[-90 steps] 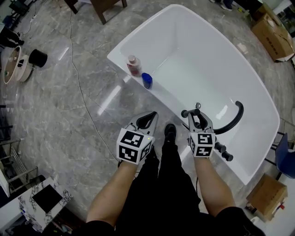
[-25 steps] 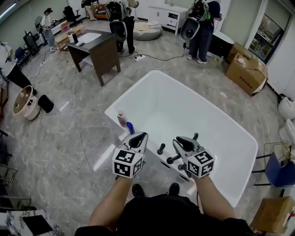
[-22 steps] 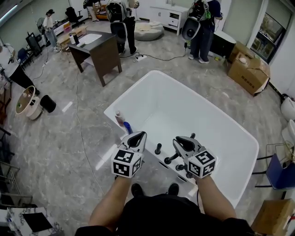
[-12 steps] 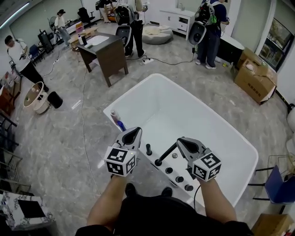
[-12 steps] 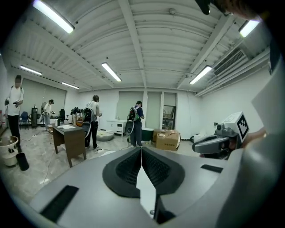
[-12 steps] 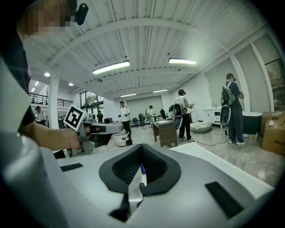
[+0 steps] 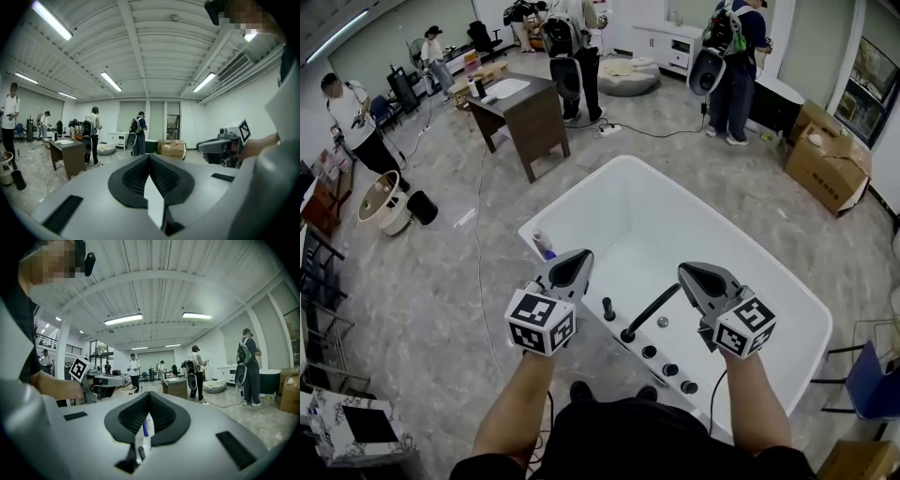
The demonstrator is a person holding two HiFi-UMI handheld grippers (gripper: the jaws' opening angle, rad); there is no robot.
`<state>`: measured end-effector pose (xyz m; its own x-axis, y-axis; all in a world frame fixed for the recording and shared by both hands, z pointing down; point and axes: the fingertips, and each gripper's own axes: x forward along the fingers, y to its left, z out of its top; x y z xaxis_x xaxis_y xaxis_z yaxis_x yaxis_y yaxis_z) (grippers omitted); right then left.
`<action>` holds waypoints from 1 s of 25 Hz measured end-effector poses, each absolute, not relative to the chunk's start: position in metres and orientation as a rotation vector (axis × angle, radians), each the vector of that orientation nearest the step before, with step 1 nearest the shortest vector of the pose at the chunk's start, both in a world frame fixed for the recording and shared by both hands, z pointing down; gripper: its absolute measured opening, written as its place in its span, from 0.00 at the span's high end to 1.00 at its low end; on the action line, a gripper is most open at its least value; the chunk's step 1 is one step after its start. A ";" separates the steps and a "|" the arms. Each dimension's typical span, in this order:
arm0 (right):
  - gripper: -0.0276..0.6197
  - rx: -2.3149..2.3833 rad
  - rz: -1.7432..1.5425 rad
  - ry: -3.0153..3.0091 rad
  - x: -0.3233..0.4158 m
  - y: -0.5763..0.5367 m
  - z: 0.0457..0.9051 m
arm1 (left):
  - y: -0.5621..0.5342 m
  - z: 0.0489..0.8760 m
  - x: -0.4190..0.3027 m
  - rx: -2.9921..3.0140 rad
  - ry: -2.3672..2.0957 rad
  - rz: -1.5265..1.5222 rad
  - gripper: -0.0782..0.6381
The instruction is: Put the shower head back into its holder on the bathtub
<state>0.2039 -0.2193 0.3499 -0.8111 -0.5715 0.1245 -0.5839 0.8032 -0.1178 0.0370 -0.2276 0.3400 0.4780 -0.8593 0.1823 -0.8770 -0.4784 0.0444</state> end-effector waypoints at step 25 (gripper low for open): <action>0.93 1.116 0.171 -2.948 0.161 -0.234 0.304 | -0.232 0.323 -0.045 2.529 -1.714 0.172 0.87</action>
<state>0.1607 -0.2345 0.3041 -0.7499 -0.6611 0.0238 -0.6594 0.7442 -0.1066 -0.0449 -0.2320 0.3234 0.3669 -0.9199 0.1385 -0.9291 -0.3699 0.0044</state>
